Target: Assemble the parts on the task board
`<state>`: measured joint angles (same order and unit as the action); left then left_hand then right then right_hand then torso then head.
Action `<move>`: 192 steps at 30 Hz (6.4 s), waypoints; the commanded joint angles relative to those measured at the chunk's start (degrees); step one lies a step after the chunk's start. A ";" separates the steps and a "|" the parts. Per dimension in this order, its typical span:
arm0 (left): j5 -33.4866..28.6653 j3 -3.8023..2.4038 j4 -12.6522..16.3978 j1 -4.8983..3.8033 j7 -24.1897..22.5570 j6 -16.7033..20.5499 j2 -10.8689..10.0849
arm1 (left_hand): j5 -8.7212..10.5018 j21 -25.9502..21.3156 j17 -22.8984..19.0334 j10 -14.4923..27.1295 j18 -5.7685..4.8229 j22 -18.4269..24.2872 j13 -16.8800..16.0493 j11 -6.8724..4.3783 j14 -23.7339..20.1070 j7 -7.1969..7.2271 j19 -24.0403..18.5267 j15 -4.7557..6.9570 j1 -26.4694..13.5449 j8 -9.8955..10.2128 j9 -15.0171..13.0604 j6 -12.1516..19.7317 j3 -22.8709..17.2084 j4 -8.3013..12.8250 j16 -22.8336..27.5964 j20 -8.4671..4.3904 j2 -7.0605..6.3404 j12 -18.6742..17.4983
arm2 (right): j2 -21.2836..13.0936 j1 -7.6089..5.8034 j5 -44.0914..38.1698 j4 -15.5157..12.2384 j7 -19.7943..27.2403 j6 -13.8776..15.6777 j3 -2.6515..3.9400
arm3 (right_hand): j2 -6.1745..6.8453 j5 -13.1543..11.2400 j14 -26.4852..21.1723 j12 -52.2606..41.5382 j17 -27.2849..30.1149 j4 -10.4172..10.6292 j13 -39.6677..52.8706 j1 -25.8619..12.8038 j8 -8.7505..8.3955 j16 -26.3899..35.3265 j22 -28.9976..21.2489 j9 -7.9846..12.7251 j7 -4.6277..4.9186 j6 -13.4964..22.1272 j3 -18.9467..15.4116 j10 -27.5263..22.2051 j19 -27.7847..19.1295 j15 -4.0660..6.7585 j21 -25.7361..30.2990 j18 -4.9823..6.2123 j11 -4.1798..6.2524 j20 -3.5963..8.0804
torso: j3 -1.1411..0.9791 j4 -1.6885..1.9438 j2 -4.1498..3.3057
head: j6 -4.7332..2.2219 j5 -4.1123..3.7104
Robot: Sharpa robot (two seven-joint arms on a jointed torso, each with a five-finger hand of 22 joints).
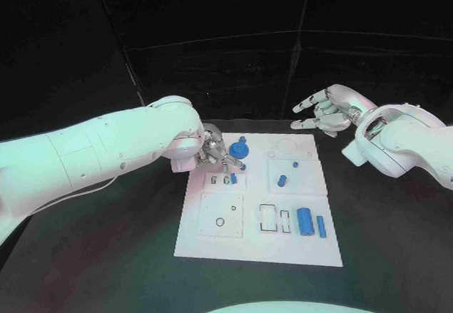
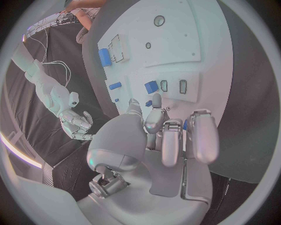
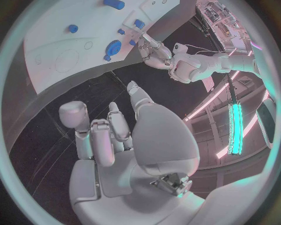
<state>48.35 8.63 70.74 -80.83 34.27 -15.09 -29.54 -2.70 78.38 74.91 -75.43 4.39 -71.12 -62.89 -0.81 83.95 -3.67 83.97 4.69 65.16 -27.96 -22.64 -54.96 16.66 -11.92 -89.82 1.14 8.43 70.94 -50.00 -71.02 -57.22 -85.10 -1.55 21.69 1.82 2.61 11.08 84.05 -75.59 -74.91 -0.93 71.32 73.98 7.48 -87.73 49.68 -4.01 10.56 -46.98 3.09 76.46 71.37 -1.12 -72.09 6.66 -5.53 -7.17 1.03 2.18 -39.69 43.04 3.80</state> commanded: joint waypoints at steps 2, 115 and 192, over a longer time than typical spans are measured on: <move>0.96 0.20 -0.67 0.02 0.62 -1.69 0.63 | 0.01 0.04 15.09 0.51 -0.83 -0.02 0.08 0.11 6.05 0.01 1.14 -0.08 0.45 -0.26 -0.09 0.56 -0.02 0.39 -0.18 0.11 0.05 -0.28 | 0.14 -0.12 -0.21 -0.01 0.16 -0.26 0.05 | 0.17 0.22 4.49 -0.24 -8.78 0.02 -0.12 0.23 0.31 0.24 -0.30 0.03 -0.08 -0.51 -0.50 0.06 -0.34 0.21 0.46 0.63 0.14 0.23 | 0.02 0.03 -0.01 | 0.10 -0.07; 1.36 1.37 -1.21 0.47 -0.66 -1.12 1.72 | -0.93 -0.90 15.09 1.83 -0.61 0.07 4.50 0.22 6.05 -0.65 0.82 -0.44 -1.93 -3.69 -2.91 3.87 -46.67 21.23 -0.18 0.65 -2.47 -4.49 | 1.32 -0.12 -0.88 0.91 -0.52 -1.36 0.05 | -0.16 0.74 4.45 -0.73 -8.59 0.44 0.39 0.23 0.53 0.35 -0.44 0.07 -0.15 -0.57 -0.88 0.56 -0.39 0.28 0.57 0.65 0.21 0.29 | 0.02 0.17 0.01 | 1.52 -0.31; 11.43 1.45 7.58 2.71 0.33 7.10 -4.06 | -15.04 -0.15 15.09 -0.05 -0.86 -1.46 5.18 -0.79 6.05 0.86 1.32 0.50 -6.18 -8.96 -6.54 3.27 -55.79 19.39 -0.18 -0.19 -9.73 -4.58 | 1.41 -0.10 -0.88 1.65 0.63 -2.14 0.05 | -0.16 1.44 3.92 0.82 -6.43 1.37 -1.72 -0.07 1.00 1.36 -3.29 0.09 -0.31 -0.81 -1.90 -0.93 -1.73 0.43 2.10 1.13 0.35 0.42 | 0.00 0.06 0.02 | 2.53 0.55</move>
<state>59.23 10.04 78.26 -78.11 33.93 -6.76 -33.59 -17.41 77.95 74.91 -75.46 4.39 -72.56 -57.73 -1.43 83.83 -3.06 84.18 4.79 58.28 -36.62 -29.10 -51.71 -31.66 0.33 -89.82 1.34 -1.43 66.54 -48.64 -71.02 -57.94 -83.43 -1.45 19.94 1.82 2.61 12.18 84.05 -75.09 -74.90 0.43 69.65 73.98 8.21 -86.66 46.44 -4.00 10.15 -47.38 1.41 75.93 69.92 -1.12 -70.27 6.66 -5.01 -6.74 1.04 2.22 -39.68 45.54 4.31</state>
